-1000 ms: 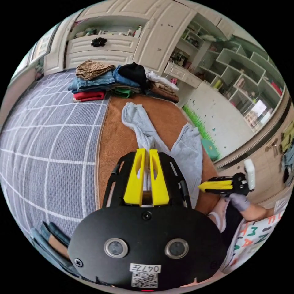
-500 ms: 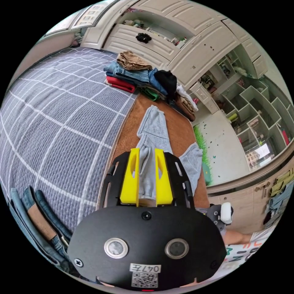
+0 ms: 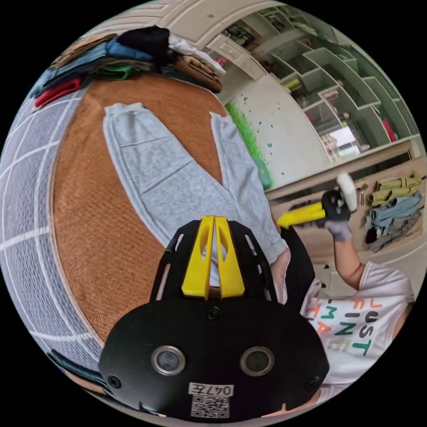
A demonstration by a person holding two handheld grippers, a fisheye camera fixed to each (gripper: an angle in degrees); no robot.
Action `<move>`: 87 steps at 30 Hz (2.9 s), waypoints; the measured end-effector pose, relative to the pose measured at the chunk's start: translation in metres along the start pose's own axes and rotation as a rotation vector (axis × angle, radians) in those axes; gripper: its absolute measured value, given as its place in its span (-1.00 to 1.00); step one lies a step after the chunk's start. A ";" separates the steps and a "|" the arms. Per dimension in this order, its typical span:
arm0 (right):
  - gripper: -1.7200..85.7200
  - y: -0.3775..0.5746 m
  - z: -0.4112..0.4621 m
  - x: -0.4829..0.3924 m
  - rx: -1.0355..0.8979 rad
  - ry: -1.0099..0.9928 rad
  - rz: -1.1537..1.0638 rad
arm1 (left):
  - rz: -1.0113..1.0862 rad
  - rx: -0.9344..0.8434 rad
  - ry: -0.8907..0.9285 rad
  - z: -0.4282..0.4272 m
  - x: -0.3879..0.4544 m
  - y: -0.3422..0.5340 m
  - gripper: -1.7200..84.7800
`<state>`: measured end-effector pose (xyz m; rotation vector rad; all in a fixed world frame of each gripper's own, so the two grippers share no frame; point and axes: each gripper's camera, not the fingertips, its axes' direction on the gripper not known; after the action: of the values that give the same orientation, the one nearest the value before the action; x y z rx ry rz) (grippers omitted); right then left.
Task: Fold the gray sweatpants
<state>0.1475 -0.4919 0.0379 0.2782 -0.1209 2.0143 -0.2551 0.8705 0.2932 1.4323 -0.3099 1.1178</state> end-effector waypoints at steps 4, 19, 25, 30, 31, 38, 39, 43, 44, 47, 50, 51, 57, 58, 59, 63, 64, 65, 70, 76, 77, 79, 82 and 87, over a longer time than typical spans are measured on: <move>-0.99 -0.052 0.004 0.081 0.150 0.198 0.269 | 0.165 -0.057 -0.317 0.018 0.060 -0.045 -0.98; -0.99 -0.249 0.084 0.101 0.037 0.235 0.238 | 0.550 -0.551 -0.232 0.169 0.165 -0.158 -0.98; -0.99 -0.301 0.088 0.018 0.149 -0.002 -0.153 | 0.507 -0.436 -0.132 0.172 0.171 -0.186 -0.98; -0.99 -0.286 0.079 -0.011 0.168 -0.120 -0.394 | 0.501 -0.425 -0.003 0.165 0.168 -0.196 -0.98; -0.99 -0.272 0.065 0.007 0.224 -0.098 -0.310 | 0.513 -0.409 0.019 0.156 0.168 -0.197 -0.98; -0.99 -0.084 0.010 0.104 0.412 -0.192 0.119 | 0.387 -0.063 -0.005 0.040 0.119 -0.208 -0.98; -0.99 -0.051 0.017 0.095 0.379 -0.159 0.139 | 0.302 -0.015 -0.102 0.020 0.101 -0.204 -0.98; -0.98 0.004 0.067 0.039 0.191 0.016 0.144 | 0.013 0.036 -0.400 -0.021 0.047 -0.177 -0.98; -0.98 0.004 0.076 0.033 0.161 0.058 0.141 | -0.010 0.048 -0.413 -0.025 0.043 -0.172 -0.98; -0.98 -0.004 0.095 0.040 0.139 0.202 0.180 | -0.109 0.091 -0.462 -0.033 0.024 -0.153 -0.98; -0.99 -0.019 0.093 0.071 0.130 0.283 0.318 | -0.175 -0.011 -0.467 -0.007 0.000 -0.149 -0.98; -0.99 -0.024 0.086 0.073 0.123 0.276 0.349 | -0.196 -0.048 -0.451 0.006 -0.009 -0.149 -0.98; -0.98 0.005 0.064 -0.007 0.212 0.234 0.145 | -0.175 -0.117 -0.505 0.040 -0.013 -0.154 -0.98; -0.97 0.014 0.081 -0.016 0.151 0.252 0.131 | -0.172 -0.124 -0.514 0.046 -0.016 -0.153 -0.98; -0.97 0.019 0.093 -0.018 0.113 0.251 0.131 | -0.176 -0.120 -0.514 0.048 -0.018 -0.152 -0.98; -0.98 0.062 0.126 -0.025 0.197 0.177 0.194 | -0.279 -0.010 -0.368 0.050 -0.045 -0.134 -0.98; -0.99 0.063 0.126 -0.027 0.176 0.167 0.205 | -0.302 -0.006 -0.313 0.052 -0.053 -0.130 -0.98; -0.99 0.062 0.127 -0.029 0.166 0.169 0.203 | -0.310 -0.008 -0.292 0.054 -0.056 -0.129 -0.98; -0.99 0.055 0.136 -0.047 0.108 0.208 0.196 | -0.281 -0.033 -0.355 0.073 -0.051 -0.124 -0.98; -0.99 0.055 0.145 -0.059 0.103 0.204 0.170 | -0.212 -0.020 -0.437 0.095 -0.048 -0.112 -0.98; -0.99 0.056 0.146 -0.061 0.111 0.206 0.164 | -0.221 -0.013 -0.425 0.096 -0.051 -0.110 -0.98; -0.99 0.062 0.149 -0.066 0.140 0.195 0.166 | -0.281 0.009 -0.350 0.097 -0.070 -0.102 -0.98; -0.99 0.067 0.152 -0.069 0.159 0.157 0.211 | -0.340 0.029 -0.281 0.100 -0.088 -0.090 -0.98; -0.99 0.063 0.159 -0.089 0.127 0.190 0.201 | -0.249 0.001 -0.381 0.120 -0.081 -0.084 -0.98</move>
<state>0.1512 -0.6306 0.1721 0.1577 0.1032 2.2410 -0.1800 0.7509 0.2038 1.6326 -0.3858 0.6411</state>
